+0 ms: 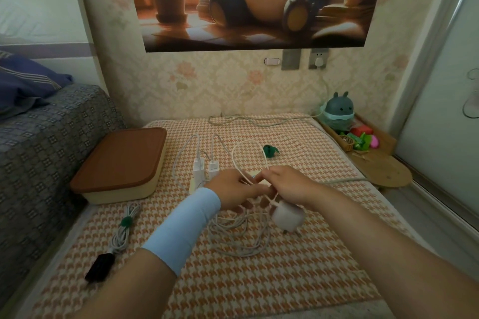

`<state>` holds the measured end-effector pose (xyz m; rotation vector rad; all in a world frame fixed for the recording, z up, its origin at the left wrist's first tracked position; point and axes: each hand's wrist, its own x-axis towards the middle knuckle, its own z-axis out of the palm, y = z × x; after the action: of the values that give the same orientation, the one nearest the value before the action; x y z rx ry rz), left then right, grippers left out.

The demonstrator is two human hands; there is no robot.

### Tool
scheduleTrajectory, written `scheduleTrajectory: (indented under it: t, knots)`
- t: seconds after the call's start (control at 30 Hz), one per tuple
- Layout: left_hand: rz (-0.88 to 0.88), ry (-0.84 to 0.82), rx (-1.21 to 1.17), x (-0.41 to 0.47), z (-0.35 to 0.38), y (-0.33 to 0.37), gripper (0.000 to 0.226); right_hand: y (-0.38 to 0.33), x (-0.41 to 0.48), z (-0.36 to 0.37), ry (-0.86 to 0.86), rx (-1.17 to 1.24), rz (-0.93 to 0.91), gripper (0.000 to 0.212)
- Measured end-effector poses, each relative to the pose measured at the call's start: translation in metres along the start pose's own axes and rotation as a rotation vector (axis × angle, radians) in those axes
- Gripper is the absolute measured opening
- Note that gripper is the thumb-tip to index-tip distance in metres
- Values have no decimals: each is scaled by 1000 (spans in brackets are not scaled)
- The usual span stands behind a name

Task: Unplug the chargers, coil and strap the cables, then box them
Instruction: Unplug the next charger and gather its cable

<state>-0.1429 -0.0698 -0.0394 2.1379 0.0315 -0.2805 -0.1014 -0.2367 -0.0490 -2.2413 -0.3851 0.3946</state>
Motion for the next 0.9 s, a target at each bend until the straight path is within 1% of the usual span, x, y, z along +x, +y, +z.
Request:
scheduleTrajectory:
  t: [0.07, 0.13, 0.2, 0.23, 0.3, 0.33, 0.37, 0.43, 0.5, 0.53, 0.63, 0.67, 0.7, 0.73, 0.77, 0.8, 0.83, 0.87, 0.9]
  knots:
    - [-5, 114, -141, -4, -19, 2, 53, 3, -1, -3, -46, 5, -2, 37]
    - [59, 204, -261, -8, -34, 0, 67, 4, 0, -4, -55, -79, -44, 35]
    - [136, 176, -250, -9, -41, -4, 71, 1, 2, -1, -52, -150, -94, 31]
    - [156, 137, -184, -9, -41, -5, 65, -1, 4, 1, -37, -152, -117, 27]
    - [177, 67, 56, -9, -41, -5, 38, -7, 8, 4, 38, -115, -161, 24]
    - [184, 59, 152, -9, -41, -4, 24, -10, 9, 5, 76, -95, -184, 25]
    - [188, 68, 183, -8, -41, -4, 15, -13, 10, 5, 101, -72, -201, 24]
    - [218, 133, 130, -6, -43, -5, 19, -14, 12, 5, 106, 1, -193, 20]
    - [266, 224, -37, -4, -48, -6, 23, -9, 11, 3, 58, 31, -111, 17]
    - [274, 267, -180, -4, -51, -7, 23, -4, 9, 1, 17, 10, -53, 18]
    - [215, 350, -742, -5, -64, -9, 25, 11, 1, -12, -150, -63, 136, 28]
    - [190, 376, -872, -6, -69, -12, 26, 16, -2, -16, -188, -78, 189, 31]
    - [159, 390, -937, -6, -73, -14, 26, 20, -3, -20, -193, -95, 229, 35]
    - [122, 385, -928, -8, -75, -16, 25, 23, -3, -24, -158, -118, 248, 38]
    - [82, 372, -842, -8, -75, -16, 24, 24, -2, -26, -94, -140, 233, 40]
    - [53, 353, -694, -9, -73, -15, 23, 22, 1, -27, -18, -136, 194, 41]
    - [28, 343, -509, -9, -71, -13, 22, 17, 3, -27, 54, -101, 142, 37]
    - [6, 362, -295, -8, -70, -12, 21, 10, 4, -28, 111, -46, 89, 29]
    - [-16, 393, -52, -9, -70, -12, 19, 1, 4, -28, 152, -12, 44, 26]
